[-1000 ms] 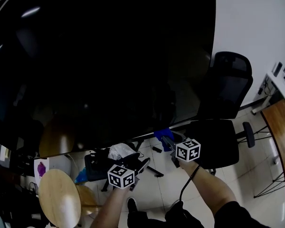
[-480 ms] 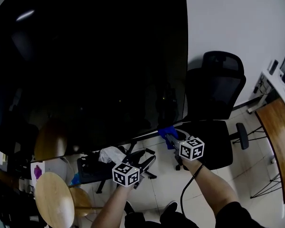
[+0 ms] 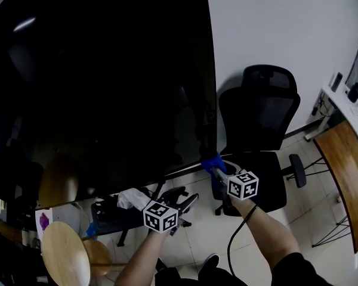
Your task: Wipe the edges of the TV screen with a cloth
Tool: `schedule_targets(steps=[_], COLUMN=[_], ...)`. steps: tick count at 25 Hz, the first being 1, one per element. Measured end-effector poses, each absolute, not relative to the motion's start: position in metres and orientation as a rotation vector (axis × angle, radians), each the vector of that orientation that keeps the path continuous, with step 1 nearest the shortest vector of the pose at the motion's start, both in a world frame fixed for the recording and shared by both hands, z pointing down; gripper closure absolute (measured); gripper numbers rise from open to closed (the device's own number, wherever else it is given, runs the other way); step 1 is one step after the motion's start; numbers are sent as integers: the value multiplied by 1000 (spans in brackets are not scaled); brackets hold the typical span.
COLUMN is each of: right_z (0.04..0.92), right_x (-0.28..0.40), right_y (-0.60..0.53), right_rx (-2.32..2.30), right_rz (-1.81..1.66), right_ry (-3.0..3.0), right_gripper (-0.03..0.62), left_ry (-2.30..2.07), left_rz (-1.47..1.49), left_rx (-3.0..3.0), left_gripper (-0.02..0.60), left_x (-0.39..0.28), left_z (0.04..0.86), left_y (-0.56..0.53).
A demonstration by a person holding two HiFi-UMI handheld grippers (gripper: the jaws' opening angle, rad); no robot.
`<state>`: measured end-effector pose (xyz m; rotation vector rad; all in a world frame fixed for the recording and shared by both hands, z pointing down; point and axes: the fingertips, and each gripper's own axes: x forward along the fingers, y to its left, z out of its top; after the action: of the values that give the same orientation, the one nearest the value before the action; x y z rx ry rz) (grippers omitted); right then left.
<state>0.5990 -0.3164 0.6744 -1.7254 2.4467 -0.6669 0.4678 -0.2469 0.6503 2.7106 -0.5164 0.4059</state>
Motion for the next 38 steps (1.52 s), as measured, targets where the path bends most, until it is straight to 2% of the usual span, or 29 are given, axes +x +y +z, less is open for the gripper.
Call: schedule_targets(steps=[6,15,24,38], right_z=[674,656,613,475], right_x=[619,641,635,633], right_y=[-314,-315,-315,-318], right_rx=[-1786,-1964,-2082,-1949], right_rz=[-620,-346,384,565], right_ry=[2487,2717,3081,2832], right_gripper=[457,457,457,459], left_ry=[-490,-474,-490,-486], left_rz=[405,394,383,315], left_rx=[2712,2726,2745,2818], left_gripper=[327,327,327,327], left_x=[488,504,505,517], left_z=[650,638,621,567], left_y=[-245,-242,-244,-254])
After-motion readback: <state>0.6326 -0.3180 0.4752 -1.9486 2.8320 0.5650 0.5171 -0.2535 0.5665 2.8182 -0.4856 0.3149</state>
